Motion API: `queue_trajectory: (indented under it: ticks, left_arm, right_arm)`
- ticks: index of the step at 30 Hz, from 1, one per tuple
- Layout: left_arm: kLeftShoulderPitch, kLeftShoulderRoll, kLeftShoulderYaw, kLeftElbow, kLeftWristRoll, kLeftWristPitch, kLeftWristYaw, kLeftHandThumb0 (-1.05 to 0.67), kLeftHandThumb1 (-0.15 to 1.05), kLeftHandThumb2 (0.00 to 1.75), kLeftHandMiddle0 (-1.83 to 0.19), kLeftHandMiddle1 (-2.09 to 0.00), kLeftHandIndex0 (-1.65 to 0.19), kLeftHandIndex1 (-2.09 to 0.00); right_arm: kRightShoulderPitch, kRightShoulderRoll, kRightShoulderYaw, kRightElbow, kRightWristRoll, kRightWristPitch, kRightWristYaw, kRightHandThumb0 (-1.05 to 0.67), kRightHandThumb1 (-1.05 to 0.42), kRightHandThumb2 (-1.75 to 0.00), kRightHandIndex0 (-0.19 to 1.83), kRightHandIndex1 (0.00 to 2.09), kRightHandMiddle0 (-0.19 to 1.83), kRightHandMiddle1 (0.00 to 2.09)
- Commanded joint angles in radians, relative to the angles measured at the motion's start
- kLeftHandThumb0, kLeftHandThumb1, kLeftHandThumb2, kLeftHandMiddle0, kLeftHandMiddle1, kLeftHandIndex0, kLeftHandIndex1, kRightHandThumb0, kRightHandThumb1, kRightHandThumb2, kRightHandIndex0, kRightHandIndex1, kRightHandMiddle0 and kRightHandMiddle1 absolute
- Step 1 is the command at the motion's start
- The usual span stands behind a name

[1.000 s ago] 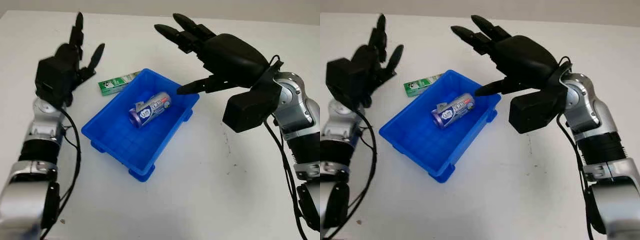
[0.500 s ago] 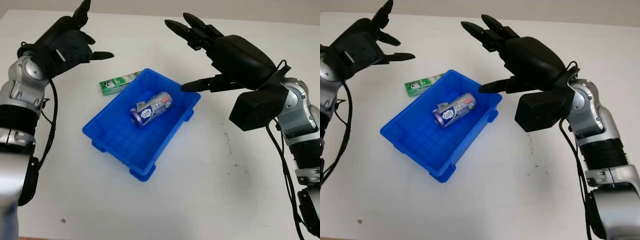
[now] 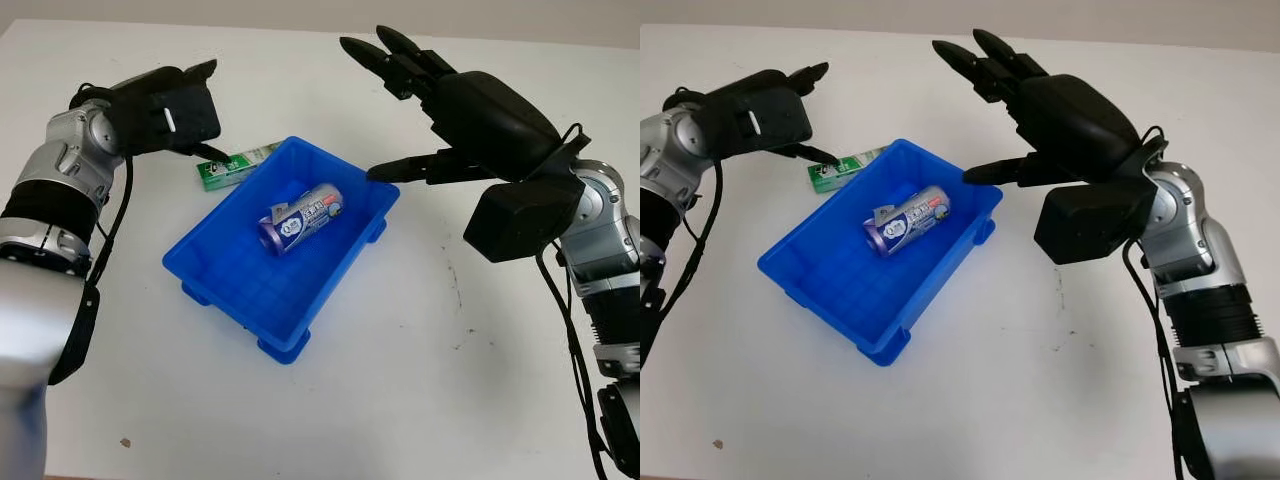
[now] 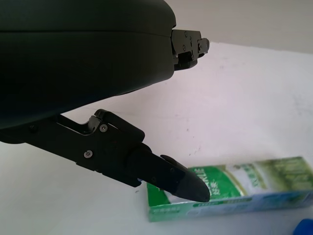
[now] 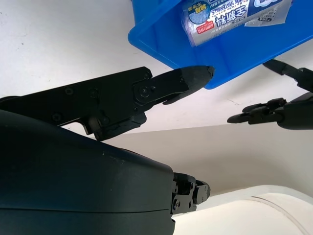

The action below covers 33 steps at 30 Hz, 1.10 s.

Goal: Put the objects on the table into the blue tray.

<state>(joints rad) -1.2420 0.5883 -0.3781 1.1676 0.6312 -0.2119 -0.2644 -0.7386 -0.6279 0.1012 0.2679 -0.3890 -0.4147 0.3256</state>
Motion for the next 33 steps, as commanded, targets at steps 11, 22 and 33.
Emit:
queue_trajectory:
  ticks: [11, 22, 33]
  left_arm:
    - [-0.037, -0.028, -0.069, 0.029, 0.053, -0.017, -0.009, -0.75, 0.97, 0.06, 0.17, -0.03, 0.15, -0.05]
    - [-0.034, -0.042, -0.043, 0.068, 0.001, -0.05, -0.044, -0.8, 0.97, 0.05, 0.19, -0.03, 0.17, -0.05]
    - [-0.039, -0.071, -0.046, 0.048, -0.038, -0.074, -0.099, -0.76, 0.99, 0.05, 0.15, -0.06, 0.13, -0.06]
  right_arm:
    - [0.015, -0.017, -0.013, -0.044, 0.003, 0.027, 0.01, -0.55, -1.05, -0.06, -0.05, 0.07, -0.04, 0.21]
    - [0.022, -0.014, -0.017, -0.056, 0.012, 0.039, 0.011, -0.54, -1.05, -0.06, -0.06, 0.06, -0.07, 0.23]
    - [0.022, -0.005, -0.016, -0.051, 0.014, 0.042, 0.001, -0.53, -1.04, -0.05, -0.06, 0.06, -0.09, 0.27]
